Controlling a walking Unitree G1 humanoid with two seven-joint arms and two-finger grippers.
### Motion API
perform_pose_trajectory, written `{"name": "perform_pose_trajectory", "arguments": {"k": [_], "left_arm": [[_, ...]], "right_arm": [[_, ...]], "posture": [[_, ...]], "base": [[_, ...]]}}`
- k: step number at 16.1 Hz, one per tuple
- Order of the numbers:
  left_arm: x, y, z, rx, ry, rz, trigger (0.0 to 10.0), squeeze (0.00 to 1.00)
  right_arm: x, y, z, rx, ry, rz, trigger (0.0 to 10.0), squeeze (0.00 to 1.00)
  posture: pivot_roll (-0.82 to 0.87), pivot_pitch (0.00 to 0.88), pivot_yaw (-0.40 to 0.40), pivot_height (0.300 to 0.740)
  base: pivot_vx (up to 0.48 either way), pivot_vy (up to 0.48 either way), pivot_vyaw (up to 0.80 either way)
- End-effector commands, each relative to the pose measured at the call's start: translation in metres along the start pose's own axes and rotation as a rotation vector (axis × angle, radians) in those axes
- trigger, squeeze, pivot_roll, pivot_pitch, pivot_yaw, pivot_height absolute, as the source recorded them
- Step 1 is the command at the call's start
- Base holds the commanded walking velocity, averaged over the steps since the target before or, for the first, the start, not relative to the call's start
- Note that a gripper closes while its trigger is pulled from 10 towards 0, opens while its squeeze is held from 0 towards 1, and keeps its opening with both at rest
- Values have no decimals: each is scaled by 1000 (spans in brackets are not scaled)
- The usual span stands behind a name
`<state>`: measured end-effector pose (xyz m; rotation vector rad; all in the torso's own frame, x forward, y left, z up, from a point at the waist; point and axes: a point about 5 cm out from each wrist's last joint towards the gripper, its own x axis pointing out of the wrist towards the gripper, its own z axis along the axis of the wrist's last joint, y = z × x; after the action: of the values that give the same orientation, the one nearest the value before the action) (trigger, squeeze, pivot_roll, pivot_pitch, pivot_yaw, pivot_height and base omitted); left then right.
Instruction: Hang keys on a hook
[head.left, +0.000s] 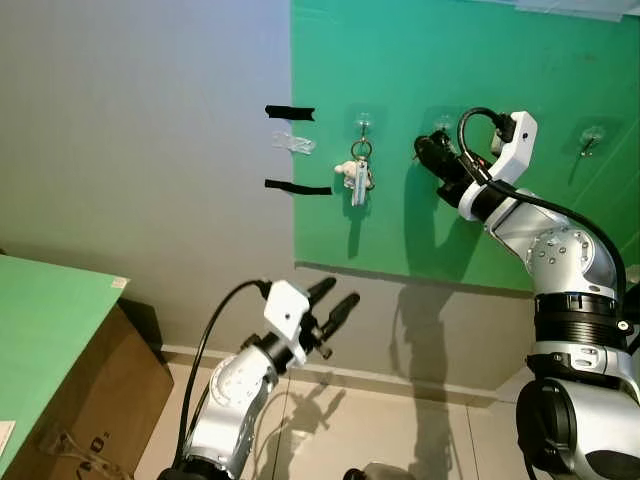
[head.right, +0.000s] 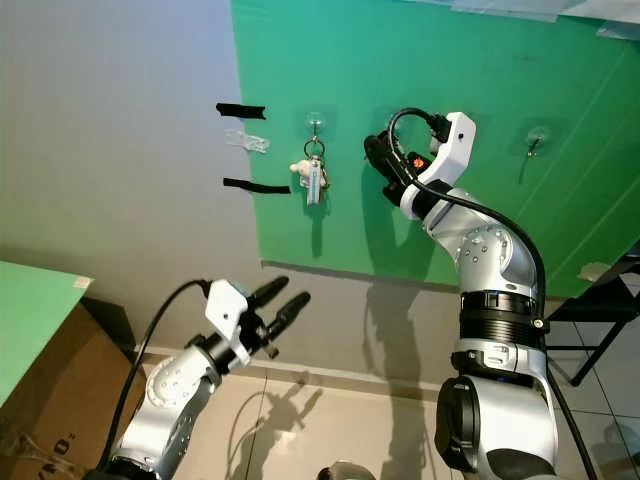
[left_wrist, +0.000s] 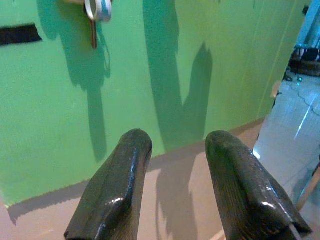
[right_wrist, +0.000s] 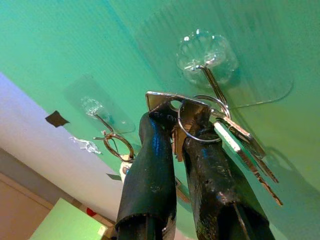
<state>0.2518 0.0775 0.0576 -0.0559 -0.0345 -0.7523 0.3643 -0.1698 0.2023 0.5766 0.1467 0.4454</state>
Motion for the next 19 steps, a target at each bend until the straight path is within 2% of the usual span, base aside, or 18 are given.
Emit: {"name": "perform_pose_trajectory", "arguments": {"k": [1, 4, 9, 12, 14, 19], "left_arm": [[1, 1, 1, 19, -8, 2, 10000, 0], [4, 1, 2, 30, -23, 20, 10000, 0], [2, 2, -2, 14, -7, 36, 10000, 0], [2, 2, -4, 16, -1, 31, 10000, 0], [1, 2, -4, 19, 1, 24, 10000, 0], [2, 3, -4, 23, 3, 17, 10000, 0]], "right_arm": [[-1, 3, 2, -2, 3, 5, 0, 0], [2, 9, -4, 58, 28, 42, 0, 0], [0, 7, -13, 149, 64, 54, 0, 0], [-2, 7, -12, 105, 61, 53, 0, 0], [-3, 9, -8, 28, 47, 53, 0, 0], [-1, 12, 10, -61, -6, 45, 0, 0]], "posture": [[-144, 0, -57, 736], [-141, 0, -60, 736], [-135, 0, -64, 736], [-135, 0, -60, 736], [-136, 0, -58, 736], [-137, 0, -51, 736]], "base": [[0, 0, 0], [0, 0, 0], [0, 0, 0], [0, 0, 0], [0, 0, 0], [0, 0, 0]]}}
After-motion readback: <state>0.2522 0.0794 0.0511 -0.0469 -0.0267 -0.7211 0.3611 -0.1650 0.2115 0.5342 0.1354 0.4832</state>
